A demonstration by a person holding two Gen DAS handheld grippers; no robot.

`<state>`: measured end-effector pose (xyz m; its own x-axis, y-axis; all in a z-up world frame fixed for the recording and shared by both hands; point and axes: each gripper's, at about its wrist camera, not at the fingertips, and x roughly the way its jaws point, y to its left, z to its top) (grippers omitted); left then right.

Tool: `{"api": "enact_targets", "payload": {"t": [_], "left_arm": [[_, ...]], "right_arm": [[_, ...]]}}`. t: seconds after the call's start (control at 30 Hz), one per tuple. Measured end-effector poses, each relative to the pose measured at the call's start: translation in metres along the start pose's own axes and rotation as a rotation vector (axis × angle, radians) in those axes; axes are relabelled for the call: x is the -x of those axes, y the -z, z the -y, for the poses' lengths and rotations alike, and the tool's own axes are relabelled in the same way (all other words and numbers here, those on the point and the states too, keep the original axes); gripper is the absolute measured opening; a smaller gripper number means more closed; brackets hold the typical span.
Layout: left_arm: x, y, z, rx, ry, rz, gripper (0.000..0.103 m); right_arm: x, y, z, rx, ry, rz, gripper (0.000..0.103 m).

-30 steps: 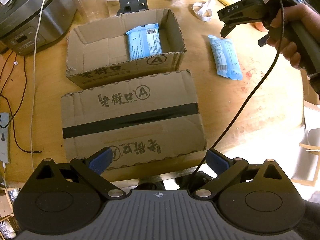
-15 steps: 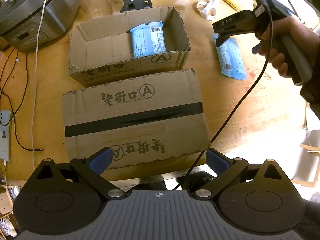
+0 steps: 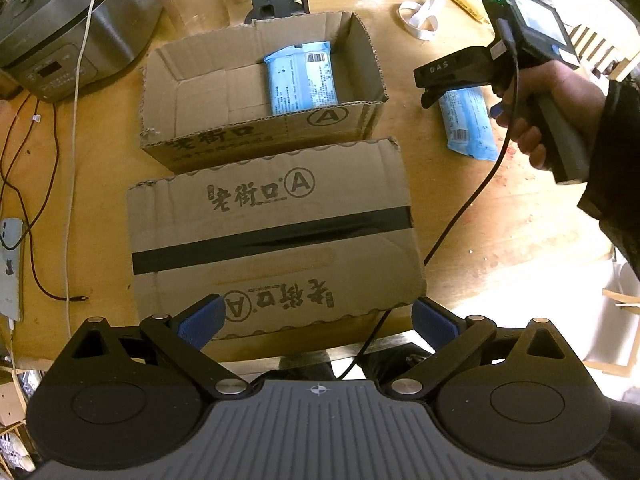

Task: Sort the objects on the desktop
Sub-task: 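Lower the right gripper and close it on the smaller blue packet, then lift the smaller blue packet off the table with the right gripper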

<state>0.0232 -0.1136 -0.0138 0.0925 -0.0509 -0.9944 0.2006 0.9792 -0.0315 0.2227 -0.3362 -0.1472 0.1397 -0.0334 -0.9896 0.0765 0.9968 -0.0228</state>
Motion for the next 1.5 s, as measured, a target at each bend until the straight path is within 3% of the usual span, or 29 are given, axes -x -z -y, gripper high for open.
{"api": "enact_targets", "payload": {"t": [0.43, 0.53, 0.6, 0.67, 0.93, 1.07, 1.5], "left_arm": [[0.000, 0.000, 0.000, -0.001, 0.004, 0.000, 0.102], [0.000, 0.000, -0.002, 0.006, 0.000, -0.001, 0.102], [-0.001, 0.001, -0.003, 0.011, -0.001, -0.002, 0.102], [-0.001, 0.001, -0.003, 0.012, -0.002, -0.002, 0.102], [0.001, 0.002, -0.002, 0.006, 0.001, -0.002, 0.102], [0.001, 0.003, -0.002, 0.004, 0.002, -0.002, 0.102], [0.001, 0.007, -0.003, 0.012, 0.006, -0.001, 0.102]], "right_arm": [[-0.004, -0.004, -0.003, 0.020, 0.026, 0.024, 0.102], [0.001, -0.006, -0.002, 0.004, 0.021, 0.025, 0.084], [0.004, -0.009, -0.001, -0.006, 0.022, 0.028, 0.063], [0.005, -0.014, 0.001, -0.010, 0.019, 0.018, 0.060], [0.000, -0.027, 0.002, 0.004, 0.023, 0.026, 0.060], [0.007, 0.006, -0.003, -0.021, 0.029, 0.033, 0.060], [0.018, 0.009, -0.001, -0.014, 0.018, 0.023, 0.059]]}}
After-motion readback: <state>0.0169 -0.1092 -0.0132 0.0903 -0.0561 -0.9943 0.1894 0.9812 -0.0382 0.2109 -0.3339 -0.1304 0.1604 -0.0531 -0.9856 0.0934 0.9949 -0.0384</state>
